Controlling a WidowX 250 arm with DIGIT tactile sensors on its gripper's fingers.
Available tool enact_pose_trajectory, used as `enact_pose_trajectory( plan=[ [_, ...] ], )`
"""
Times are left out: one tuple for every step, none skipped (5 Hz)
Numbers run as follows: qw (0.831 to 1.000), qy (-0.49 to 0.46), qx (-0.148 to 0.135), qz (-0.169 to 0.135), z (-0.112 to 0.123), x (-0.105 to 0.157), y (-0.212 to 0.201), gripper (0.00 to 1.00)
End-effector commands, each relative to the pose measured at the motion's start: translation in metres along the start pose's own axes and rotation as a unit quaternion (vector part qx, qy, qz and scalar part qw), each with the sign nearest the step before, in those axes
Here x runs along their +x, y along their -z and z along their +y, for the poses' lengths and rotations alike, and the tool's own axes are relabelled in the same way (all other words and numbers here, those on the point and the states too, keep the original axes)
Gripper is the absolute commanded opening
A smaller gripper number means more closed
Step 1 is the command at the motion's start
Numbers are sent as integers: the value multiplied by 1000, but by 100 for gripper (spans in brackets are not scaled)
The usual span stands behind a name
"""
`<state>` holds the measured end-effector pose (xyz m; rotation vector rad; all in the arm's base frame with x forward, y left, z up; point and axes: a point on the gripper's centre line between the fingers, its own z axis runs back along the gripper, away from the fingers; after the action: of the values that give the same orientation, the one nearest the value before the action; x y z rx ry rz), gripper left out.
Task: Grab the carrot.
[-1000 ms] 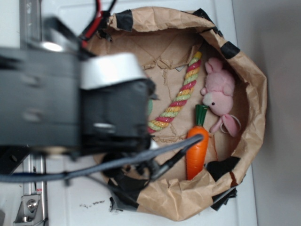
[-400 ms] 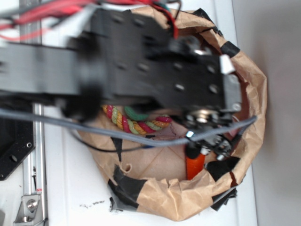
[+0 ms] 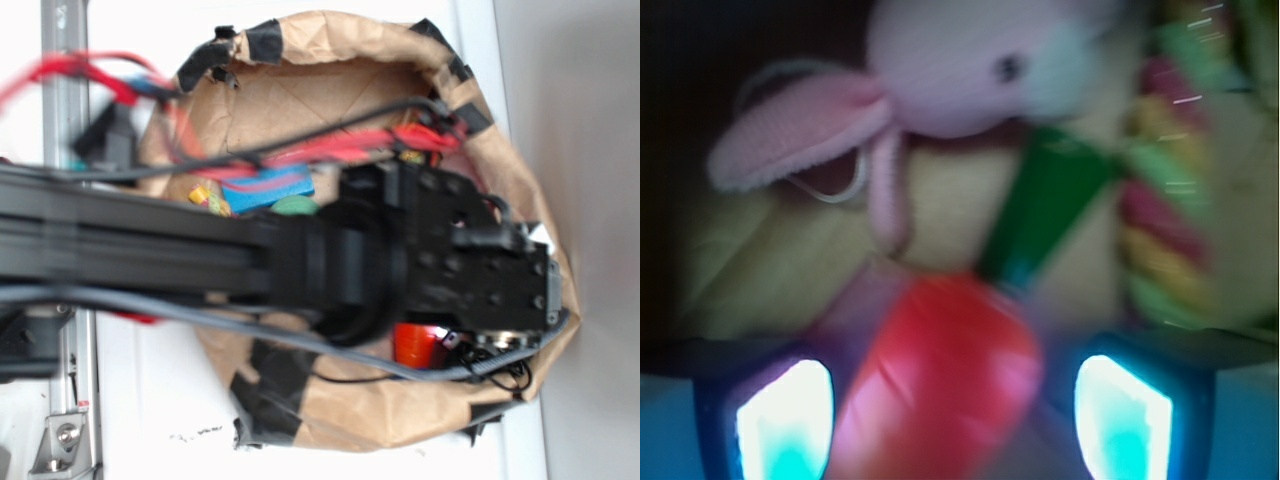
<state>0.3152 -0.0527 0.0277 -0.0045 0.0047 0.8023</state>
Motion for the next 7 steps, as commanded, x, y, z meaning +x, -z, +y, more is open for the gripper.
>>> enact_pose_trajectory(
  plan=[
    [1000, 23, 20, 1, 3, -23, 9, 0],
    [996, 83, 14, -23, 22, -13, -27, 0],
    [979, 187, -30, -71, 53, 12, -75, 0],
    [957, 271, -55, -90, 69, 23, -125, 0],
    [938, 325, -69, -97, 72, 23, -158, 0],
    [929, 350, -78, -88, 74, 19, -171, 0],
    [924, 367, -66, -83, 71, 10, -170, 0]
  ],
)
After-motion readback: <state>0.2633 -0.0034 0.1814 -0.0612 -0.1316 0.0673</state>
